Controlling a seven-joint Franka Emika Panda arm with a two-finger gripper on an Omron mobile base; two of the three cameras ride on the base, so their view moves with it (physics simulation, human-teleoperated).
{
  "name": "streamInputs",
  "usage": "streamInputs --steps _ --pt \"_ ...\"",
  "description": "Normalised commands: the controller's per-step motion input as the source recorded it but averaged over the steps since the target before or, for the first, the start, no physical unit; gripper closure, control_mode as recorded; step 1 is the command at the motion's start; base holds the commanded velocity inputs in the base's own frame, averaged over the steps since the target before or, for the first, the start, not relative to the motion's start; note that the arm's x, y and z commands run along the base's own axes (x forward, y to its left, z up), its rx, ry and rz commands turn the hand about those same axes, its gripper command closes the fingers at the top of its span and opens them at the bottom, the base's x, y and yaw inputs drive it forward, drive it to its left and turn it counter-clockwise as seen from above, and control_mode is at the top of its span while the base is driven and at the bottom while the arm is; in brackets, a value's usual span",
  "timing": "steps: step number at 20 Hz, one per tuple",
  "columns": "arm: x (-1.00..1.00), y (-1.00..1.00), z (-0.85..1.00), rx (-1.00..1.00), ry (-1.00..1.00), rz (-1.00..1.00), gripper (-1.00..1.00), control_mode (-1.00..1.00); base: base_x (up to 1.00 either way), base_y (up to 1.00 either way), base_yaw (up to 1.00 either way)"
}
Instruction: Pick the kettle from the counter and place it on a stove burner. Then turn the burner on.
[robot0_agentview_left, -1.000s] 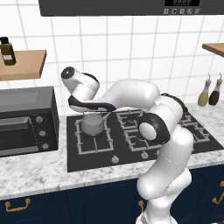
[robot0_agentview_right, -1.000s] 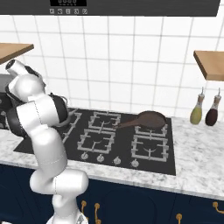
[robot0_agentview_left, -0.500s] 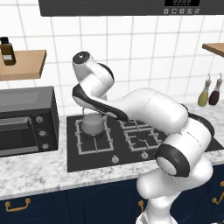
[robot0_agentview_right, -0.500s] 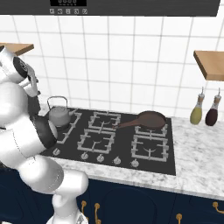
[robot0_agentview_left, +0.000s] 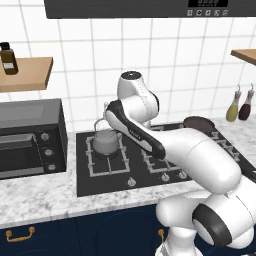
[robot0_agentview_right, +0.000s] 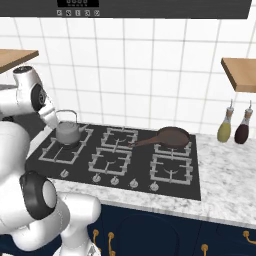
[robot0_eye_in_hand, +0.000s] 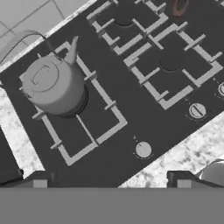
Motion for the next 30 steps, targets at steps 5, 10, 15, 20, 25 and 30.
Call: streamInputs --steps 5,10,15,20,25,30 --pt "0.00 -0.02 -0.74 0.04 0.13 0.78 -1.00 -1.00 0.00 0.00 0.00" --pt "0.00 0.00 -0.81 -0.10 0.05 0.16 -1.00 -1.00 0.00 0.00 0.00" --pt "0.06 0.01 -0.63 -0.12 0.13 0.05 -1.00 -1.00 0.00 0.00 0.00" --pt "0.03 0.00 -0.71 -0.08 0.17 0.05 -1.00 -1.00 0.00 0.00 0.00" --pt "-0.05 -0.04 -0.69 -0.03 0.15 0.06 -1.00 -1.00 0.00 0.00 0.00" --pt "-0.01 -0.07 -0.23 0.00 -0.01 0.02 -1.00 -1.00 0.00 0.00 0.00"
